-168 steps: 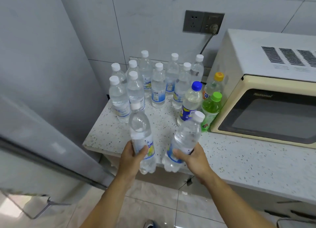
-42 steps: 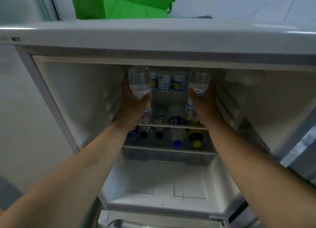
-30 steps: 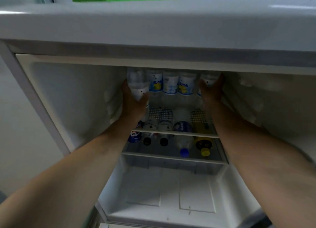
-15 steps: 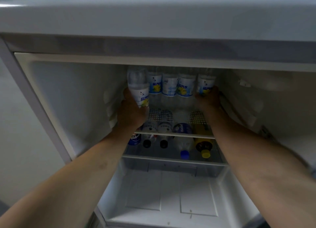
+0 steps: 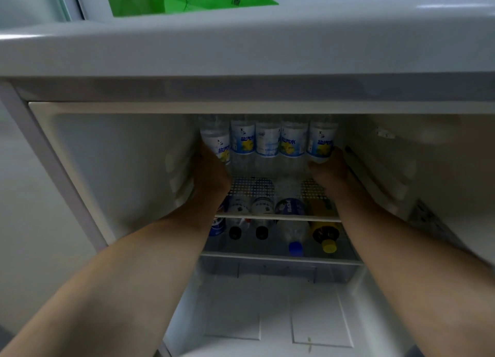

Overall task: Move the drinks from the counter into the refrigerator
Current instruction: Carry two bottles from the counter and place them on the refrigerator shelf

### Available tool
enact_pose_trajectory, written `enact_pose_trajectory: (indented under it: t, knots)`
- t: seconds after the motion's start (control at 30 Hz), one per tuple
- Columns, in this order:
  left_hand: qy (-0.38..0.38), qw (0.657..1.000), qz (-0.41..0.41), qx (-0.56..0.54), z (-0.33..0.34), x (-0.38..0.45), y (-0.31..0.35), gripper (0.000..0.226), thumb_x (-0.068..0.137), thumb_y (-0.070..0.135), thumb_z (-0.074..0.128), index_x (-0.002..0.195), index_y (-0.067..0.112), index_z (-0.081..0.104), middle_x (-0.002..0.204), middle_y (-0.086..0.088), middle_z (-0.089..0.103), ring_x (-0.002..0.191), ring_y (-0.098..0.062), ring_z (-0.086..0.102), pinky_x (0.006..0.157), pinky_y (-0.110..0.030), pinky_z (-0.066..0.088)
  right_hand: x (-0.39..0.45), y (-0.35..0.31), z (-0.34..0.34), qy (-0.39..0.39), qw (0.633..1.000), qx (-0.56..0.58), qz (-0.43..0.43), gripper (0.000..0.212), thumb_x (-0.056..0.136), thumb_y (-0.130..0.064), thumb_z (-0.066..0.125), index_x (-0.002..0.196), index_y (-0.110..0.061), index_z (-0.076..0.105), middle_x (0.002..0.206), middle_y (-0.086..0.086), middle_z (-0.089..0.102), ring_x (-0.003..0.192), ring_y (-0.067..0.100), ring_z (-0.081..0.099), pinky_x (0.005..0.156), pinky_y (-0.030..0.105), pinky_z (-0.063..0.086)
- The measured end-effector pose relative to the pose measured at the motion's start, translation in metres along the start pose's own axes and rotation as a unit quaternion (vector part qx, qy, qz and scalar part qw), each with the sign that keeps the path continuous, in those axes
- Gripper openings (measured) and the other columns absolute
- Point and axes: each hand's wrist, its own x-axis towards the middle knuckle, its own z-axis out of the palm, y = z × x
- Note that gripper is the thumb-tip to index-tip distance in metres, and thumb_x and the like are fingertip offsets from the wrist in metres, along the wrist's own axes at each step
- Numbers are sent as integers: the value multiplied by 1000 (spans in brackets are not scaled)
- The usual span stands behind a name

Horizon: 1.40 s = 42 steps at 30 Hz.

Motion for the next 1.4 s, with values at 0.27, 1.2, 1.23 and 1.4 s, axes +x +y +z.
enact_pose_trajectory:
  t: [0.27, 1.2, 1.23, 1.4]
  knots:
    - [-47, 996, 63, -29, 14, -41, 8, 38, 96, 8, 53, 133, 13, 44, 128, -15, 55, 112, -33, 57, 92, -44, 51, -6, -2, 3, 17, 1000, -6, 13, 73, 89, -20, 70, 151, -13, 31, 146, 15, 47, 128, 30, 51, 106, 39, 46]
    - [-48, 986, 132, -85, -21, -93, 8, 34, 88, 12, 62, 118, -4, 58, 119, -24, 60, 112, -39, 54, 91, -39, 43, -95, -16, -17, 43, 998, -40, 28, 44, 91, -24, 62, 134, -17, 53, 127, 4, 62, 115, 22, 60, 91, 30, 49]
    - [-50, 984, 130, -116, -21, -104, 12, 35, 89, 12, 62, 121, -2, 58, 121, -22, 59, 112, -35, 55, 89, -29, 41, -106, -17, -23, 46, 998, -47, 23, 42, 92, -27, 61, 133, -19, 55, 127, 2, 63, 114, 20, 61, 94, 33, 51]
    - [-60, 939, 165, -298, -20, -190, 33, 22, 95, 11, 58, 116, 8, 56, 103, -6, 60, 89, -9, 57, 75, -2, 41, -191, -5, -66, 68, 997, -30, -6, 25, 91, -22, 59, 115, -21, 64, 102, -5, 67, 89, 11, 60, 72, 22, 47]
